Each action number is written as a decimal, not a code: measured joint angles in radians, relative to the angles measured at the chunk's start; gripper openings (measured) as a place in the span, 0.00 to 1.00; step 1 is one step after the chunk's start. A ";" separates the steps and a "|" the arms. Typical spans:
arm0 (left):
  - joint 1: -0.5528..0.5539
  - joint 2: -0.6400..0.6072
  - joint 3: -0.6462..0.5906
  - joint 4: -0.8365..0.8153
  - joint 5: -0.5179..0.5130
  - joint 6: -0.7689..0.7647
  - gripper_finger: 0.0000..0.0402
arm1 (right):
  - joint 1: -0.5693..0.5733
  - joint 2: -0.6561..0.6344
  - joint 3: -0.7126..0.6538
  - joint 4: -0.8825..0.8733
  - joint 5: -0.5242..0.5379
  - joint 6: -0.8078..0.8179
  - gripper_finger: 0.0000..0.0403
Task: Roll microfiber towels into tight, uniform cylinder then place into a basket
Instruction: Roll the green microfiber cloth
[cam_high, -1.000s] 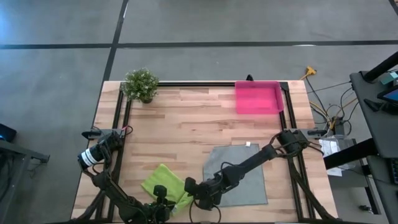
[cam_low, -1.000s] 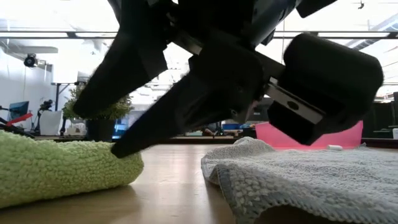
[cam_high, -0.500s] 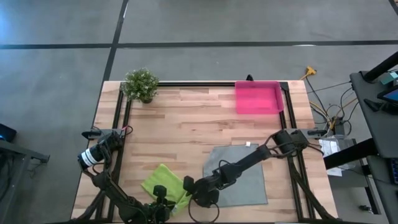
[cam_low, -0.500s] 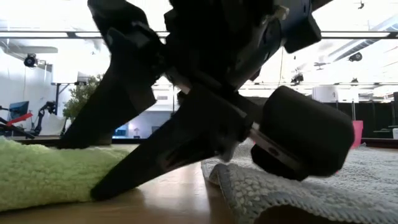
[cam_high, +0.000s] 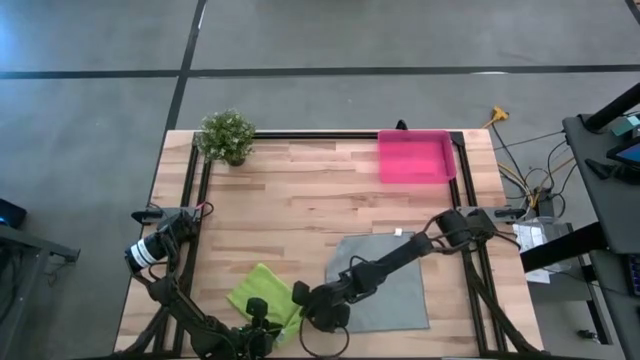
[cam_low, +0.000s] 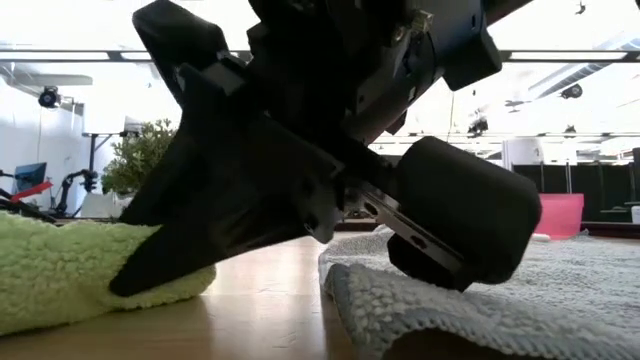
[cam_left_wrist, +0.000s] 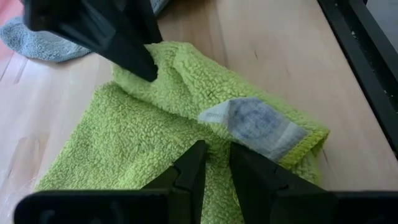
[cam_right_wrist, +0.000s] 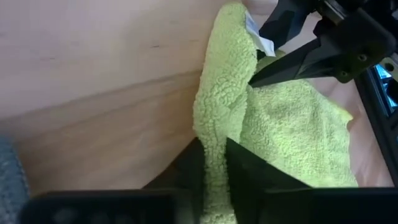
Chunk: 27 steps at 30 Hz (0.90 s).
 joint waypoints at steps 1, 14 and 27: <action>0.000 0.000 0.000 0.000 0.000 0.000 0.16 | -0.004 0.000 0.000 0.000 -0.016 0.019 0.06; 0.000 0.000 0.000 0.002 0.000 0.006 0.16 | -0.120 -0.002 0.119 -0.201 -0.412 0.502 0.02; -0.008 -0.011 0.026 -0.002 0.004 0.010 0.16 | -0.124 0.247 0.408 -0.419 -0.657 0.806 0.03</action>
